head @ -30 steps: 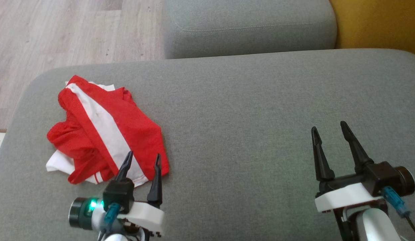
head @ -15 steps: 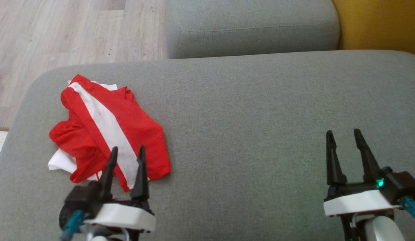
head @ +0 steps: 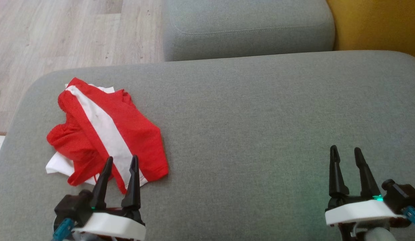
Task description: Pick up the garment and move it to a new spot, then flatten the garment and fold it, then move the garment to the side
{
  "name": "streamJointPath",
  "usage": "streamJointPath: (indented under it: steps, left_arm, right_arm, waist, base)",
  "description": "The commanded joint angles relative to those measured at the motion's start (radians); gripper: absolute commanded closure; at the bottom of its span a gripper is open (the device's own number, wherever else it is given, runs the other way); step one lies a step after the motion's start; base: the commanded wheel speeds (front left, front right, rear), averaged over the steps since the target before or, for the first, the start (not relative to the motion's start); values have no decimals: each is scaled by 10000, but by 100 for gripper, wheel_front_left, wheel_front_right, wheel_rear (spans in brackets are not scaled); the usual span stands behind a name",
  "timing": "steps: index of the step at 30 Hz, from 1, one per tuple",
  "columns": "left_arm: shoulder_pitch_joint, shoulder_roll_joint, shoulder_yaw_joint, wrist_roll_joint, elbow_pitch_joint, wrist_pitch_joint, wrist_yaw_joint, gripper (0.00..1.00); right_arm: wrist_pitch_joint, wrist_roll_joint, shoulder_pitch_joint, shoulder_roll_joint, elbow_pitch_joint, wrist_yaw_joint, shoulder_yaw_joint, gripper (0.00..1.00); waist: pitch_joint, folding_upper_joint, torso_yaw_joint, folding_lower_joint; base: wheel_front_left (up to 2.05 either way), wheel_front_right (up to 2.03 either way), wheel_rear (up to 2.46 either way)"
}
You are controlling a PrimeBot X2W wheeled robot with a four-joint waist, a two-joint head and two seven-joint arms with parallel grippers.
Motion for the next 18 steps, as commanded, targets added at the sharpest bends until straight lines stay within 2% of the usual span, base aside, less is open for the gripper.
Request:
streamJointPath:
  steps: [1,10,18]
  left_arm:
    - [-360,-55,300,-10,-269,-90,-26,0]
    - [-462,-57,243,-78,-150,-90,-5,0]
    - [-517,-58,418,-90,-82,-90,93,0]
  right_arm:
    - [-111,83,-296,-85,-268,-9,292,0]
    - [-111,170,-370,-85,-136,-9,392,0]
    - [-111,73,-424,-85,-18,-9,944,0]
  waist:
    - [-2,-1,-15,0]
    - [8,-1,77,0]
    - [17,-1,726,0]
  base:
    - [0,0,0]
    - [0,0,0]
    - [0,0,0]
